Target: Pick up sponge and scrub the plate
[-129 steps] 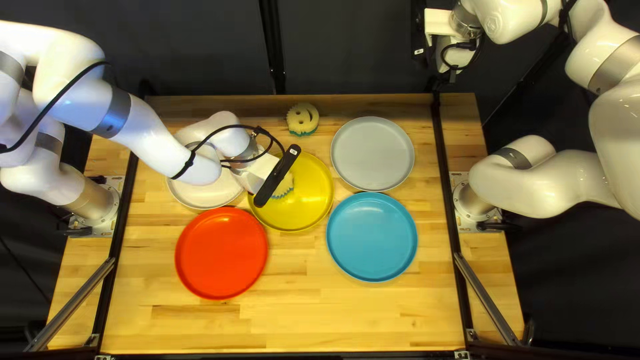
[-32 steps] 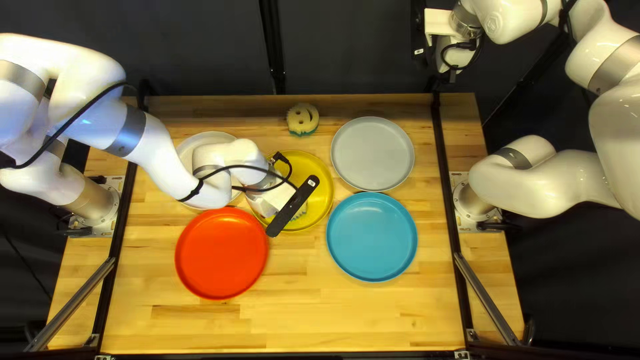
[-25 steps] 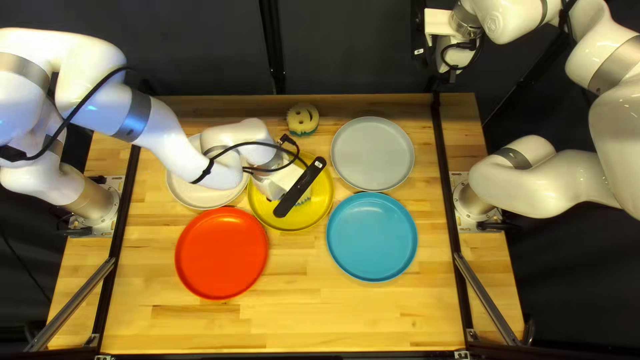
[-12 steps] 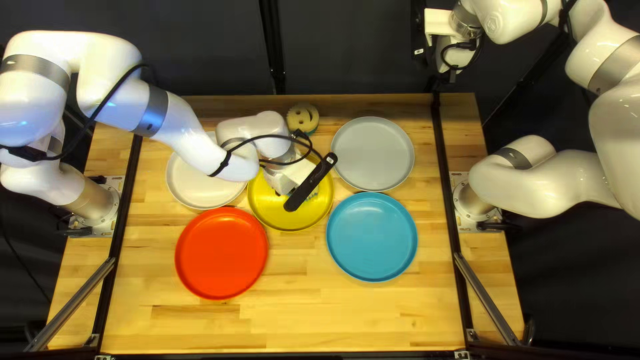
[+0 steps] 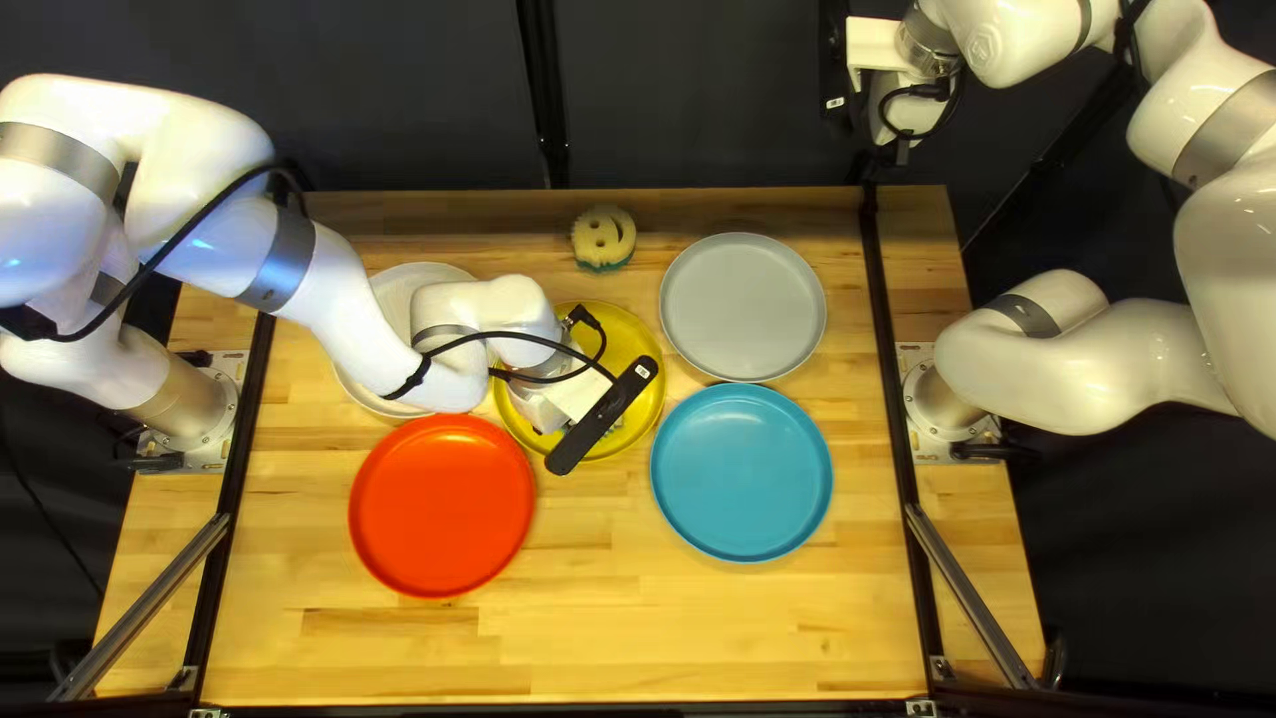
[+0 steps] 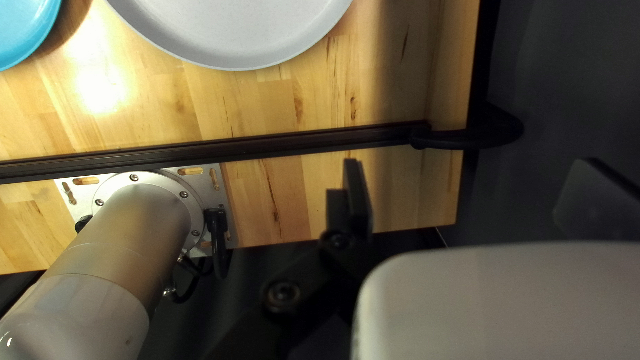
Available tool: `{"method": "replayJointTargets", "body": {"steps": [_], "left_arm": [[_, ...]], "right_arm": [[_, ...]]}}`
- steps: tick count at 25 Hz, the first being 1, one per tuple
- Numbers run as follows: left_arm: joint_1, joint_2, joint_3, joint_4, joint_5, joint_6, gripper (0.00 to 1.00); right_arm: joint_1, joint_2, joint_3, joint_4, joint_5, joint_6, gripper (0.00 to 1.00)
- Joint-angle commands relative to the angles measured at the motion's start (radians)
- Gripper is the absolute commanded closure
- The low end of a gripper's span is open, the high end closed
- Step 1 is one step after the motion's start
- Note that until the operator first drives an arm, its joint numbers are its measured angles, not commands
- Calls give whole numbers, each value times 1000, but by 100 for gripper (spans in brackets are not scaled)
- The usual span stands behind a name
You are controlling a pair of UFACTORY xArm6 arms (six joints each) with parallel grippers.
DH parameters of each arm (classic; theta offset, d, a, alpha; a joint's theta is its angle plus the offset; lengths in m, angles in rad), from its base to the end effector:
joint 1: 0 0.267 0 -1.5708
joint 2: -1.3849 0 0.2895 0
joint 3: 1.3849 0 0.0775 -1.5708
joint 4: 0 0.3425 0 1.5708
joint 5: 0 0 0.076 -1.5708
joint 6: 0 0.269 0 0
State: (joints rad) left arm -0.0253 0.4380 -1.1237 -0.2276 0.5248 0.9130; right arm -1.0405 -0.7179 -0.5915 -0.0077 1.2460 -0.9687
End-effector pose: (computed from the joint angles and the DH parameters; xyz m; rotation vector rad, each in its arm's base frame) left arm 0.5649 -0.0299 0.0337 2.8639 -1.1278 0.3090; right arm 0.1487 -0.2571 0.2392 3.0820 -0.1073 0.0429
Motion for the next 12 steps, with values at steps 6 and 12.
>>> {"method": "replayJointTargets", "body": {"steps": [6,12], "left_arm": [[-23,-33,53,-3,-28,-9,100],[-45,-113,164,9,-42,-55,100]], "right_arm": [[0,0,0,0,0,0,0],[0,0,0,0,0,0,0]]}}
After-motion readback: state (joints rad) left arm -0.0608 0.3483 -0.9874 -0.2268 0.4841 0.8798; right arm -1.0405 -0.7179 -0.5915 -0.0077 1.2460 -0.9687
